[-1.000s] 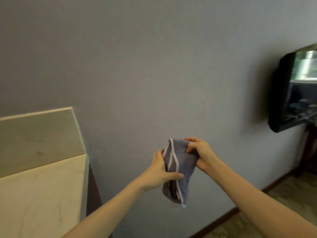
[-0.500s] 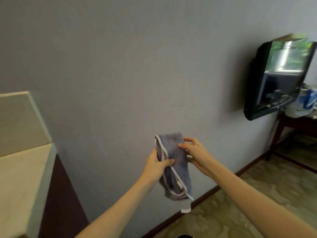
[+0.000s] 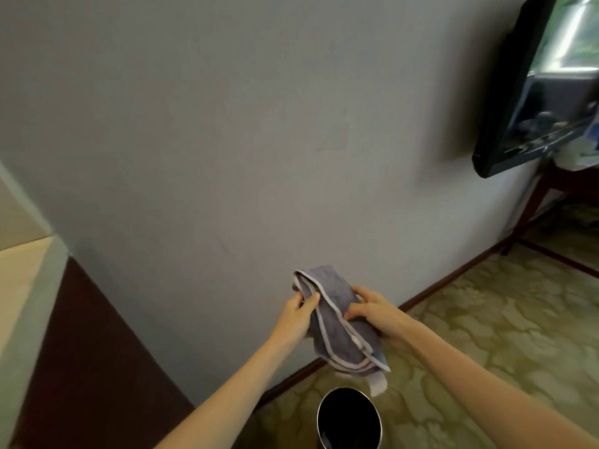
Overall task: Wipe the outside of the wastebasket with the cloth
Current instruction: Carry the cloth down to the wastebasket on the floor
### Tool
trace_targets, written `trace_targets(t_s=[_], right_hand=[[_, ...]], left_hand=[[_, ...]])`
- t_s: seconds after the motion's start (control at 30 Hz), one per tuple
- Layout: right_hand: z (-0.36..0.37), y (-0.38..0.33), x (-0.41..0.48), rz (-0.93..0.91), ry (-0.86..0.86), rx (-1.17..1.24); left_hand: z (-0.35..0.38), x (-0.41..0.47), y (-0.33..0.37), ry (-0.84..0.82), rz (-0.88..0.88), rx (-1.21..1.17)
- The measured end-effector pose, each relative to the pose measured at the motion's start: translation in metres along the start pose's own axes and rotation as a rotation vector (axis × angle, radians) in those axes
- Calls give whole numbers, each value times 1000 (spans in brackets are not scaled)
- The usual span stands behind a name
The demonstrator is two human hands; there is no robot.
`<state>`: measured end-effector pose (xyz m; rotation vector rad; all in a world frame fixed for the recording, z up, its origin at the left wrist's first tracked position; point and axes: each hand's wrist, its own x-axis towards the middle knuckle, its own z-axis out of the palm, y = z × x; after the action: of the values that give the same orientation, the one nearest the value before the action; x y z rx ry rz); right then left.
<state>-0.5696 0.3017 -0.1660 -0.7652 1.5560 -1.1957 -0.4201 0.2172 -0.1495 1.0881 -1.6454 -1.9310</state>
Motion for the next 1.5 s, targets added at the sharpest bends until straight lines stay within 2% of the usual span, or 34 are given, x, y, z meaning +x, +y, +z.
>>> trace_targets(t_s=[0.2,0.37,0.57,0.7,0.83,1.0,1.2,1.4,1.5], right_hand=[[-2,42,20,24,64,46],[-8,89,31,35,39,6],[-19,181,46,53,38,-148],[-30,245,66,15,45,-344],[-41,301,88,5,83,-410],[-56,373,117,-9,163,-328],[-64,454,152,-84,348,-128],[-81,529,175,-158,470,-62],[-93,560,186,-132,500,-54]], left_hand=[[-20,26,-39,-10,-178,-176],[-14,51,-91,20,-216,-324],[1,82,-171,74,-281,-224],[14,107,-230,81,-254,-177],[26,132,-286,32,-245,-194],[42,162,-344,-46,-244,-183],[65,197,-406,-113,-101,-296],[84,228,-462,-116,38,-291],[92,237,-490,-84,95,-317]])
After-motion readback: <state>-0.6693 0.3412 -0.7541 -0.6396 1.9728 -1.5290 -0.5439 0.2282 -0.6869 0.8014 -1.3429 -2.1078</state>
